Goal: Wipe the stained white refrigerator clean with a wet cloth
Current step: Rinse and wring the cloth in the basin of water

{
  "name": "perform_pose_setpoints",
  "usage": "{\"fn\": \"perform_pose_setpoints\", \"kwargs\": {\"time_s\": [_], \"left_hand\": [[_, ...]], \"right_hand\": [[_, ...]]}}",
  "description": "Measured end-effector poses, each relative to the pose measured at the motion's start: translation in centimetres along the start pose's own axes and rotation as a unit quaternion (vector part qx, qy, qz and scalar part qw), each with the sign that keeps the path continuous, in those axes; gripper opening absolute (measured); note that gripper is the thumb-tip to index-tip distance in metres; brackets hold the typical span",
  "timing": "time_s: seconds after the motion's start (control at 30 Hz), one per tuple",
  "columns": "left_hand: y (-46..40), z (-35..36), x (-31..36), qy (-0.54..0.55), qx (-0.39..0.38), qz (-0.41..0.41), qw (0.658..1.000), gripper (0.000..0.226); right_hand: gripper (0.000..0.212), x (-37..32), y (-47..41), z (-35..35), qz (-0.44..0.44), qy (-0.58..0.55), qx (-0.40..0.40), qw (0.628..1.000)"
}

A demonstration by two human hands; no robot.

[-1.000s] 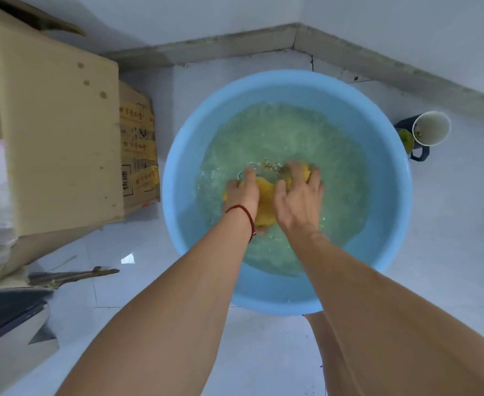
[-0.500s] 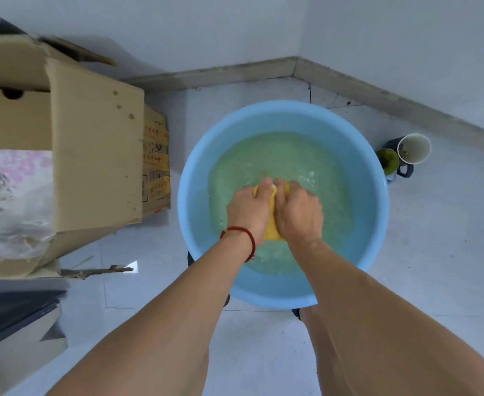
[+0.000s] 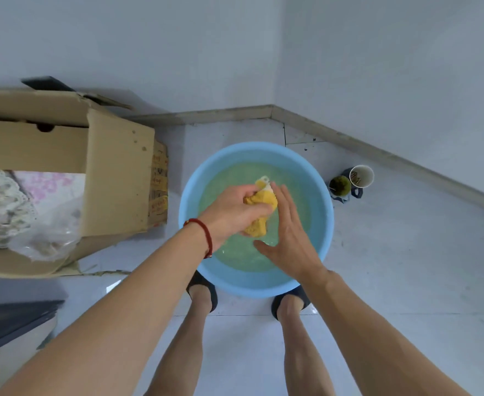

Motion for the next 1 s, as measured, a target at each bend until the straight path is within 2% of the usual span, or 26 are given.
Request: {"fn": "perform_pose_setpoints", "kwargs": {"time_s": [0.03, 0.13, 0.17, 0.23, 0.3, 0.33, 0.4, 0.47, 0.5, 0.53, 0.6, 0.63, 0.73, 0.77, 0.8, 0.83, 0.87, 0.9, 0.93, 1.0], "left_hand": [[0.2, -0.4, 0.6, 0.023, -0.017, -0.028, 0.999, 0.019], [1.4, -2.8, 1.8, 0.099, -0.070, -0.077, 0.990, 0.042], [1.5, -3.7, 1.6, 0.119, -0.087, -0.083, 0.986, 0.052], [1.6, -5.1, 0.5, 0.108, -0.091, -0.078, 0.987, 0.074], [1.2, -5.7, -1.1, 0.026, -0.042, -0.066, 0.997, 0.085], [1.1, -5.5, -1.7, -0.040, -0.017, -0.052, 0.998, 0.084], [1.0, -4.2, -2.5, -0.171, -0.012, -0.026, 0.985, 0.066], [1.1, -2.2, -2.4, -0.203, -0.037, 0.003, 0.978, 0.046], [1.0, -1.4, -2.4, -0.190, -0.044, 0.020, 0.981, 0.051], [0.7, -0.7, -2.6, -0.162, -0.048, 0.037, 0.985, 0.066], [0.8, -0.1, -2.3, -0.078, -0.058, 0.069, 0.993, 0.089], [0.7, -0.2, -2.5, -0.046, -0.063, 0.071, 0.994, 0.085], [0.6, -0.1, -1.9, -0.024, -0.074, 0.072, 0.994, 0.038], [0.9, -0.2, -1.3, -0.035, -0.071, 0.105, 0.991, 0.024], [0.9, -0.4, -0.8, -0.091, -0.028, 0.173, 0.980, 0.017], [1.2, -0.4, 0.2, -0.159, 0.006, 0.274, 0.948, 0.016], [1.7, -0.1, 1.1, -0.229, 0.044, 0.383, 0.894, 0.017], [2.3, 0.4, 1.3, -0.279, 0.059, 0.457, 0.843, 0.021], [2.7, 0.8, 1.7, -0.310, 0.064, 0.496, 0.809, 0.027], [2.6, 1.1, 2.4, -0.357, 0.068, 0.552, 0.750, 0.031]], "right_hand": [[0.110, -0.9, -0.4, 0.1, -0.006, -0.011, 0.022, 1.000], [0.050, -3.5, -1.7, -1.4, 0.028, -0.036, 0.044, 0.998], [0.039, -3.8, -2.1, -2.1, 0.049, -0.024, 0.047, 0.997], [0.037, -4.3, -2.7, -3.4, 0.066, -0.014, 0.054, 0.996], [0.042, -4.7, -2.9, -4.5, 0.077, -0.037, 0.055, 0.995], [0.045, -5.0, -2.9, -4.7, 0.091, -0.057, 0.048, 0.993], [0.057, -5.9, -2.9, -4.9, 0.118, -0.115, 0.018, 0.986], [0.071, -6.5, -2.8, -4.9, 0.140, -0.172, -0.020, 0.975], [0.072, -6.8, -2.6, -4.9, 0.149, -0.194, -0.036, 0.969], [0.071, -7.0, -2.4, -4.9, 0.162, -0.216, -0.052, 0.961], [0.070, -7.1, -1.8, -5.0, 0.188, -0.291, -0.082, 0.935], [0.069, -7.1, -1.4, -5.2, 0.208, -0.354, -0.098, 0.906], [0.053, -7.3, -0.2, -6.4, 0.254, -0.547, -0.143, 0.785], [0.042, -6.9, 0.0, -6.7, 0.270, -0.569, -0.131, 0.765], [0.029, -6.0, 0.1, -6.6, 0.292, -0.557, -0.097, 0.772], [0.025, -4.7, 0.1, -6.3, 0.317, -0.529, -0.051, 0.785], [0.031, -3.5, 0.2, -5.9, 0.349, -0.492, 0.005, 0.797], [0.037, -2.5, 0.3, -5.5, 0.378, -0.469, 0.038, 0.797], [0.046, -2.2, 0.5, -4.6, 0.398, -0.480, 0.022, 0.782], [0.073, -3.5, 1.3, -2.8, 0.422, -0.537, -0.142, 0.716]]}}
Point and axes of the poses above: each hand's wrist, its own y-axis away from the middle knuckle, its own z-axis out of the palm, x = y × z, the point moved 5 cm from there along -y, towards the middle knuckle, and after that the axes turned 13 degrees about x, right-handed, at the moved point
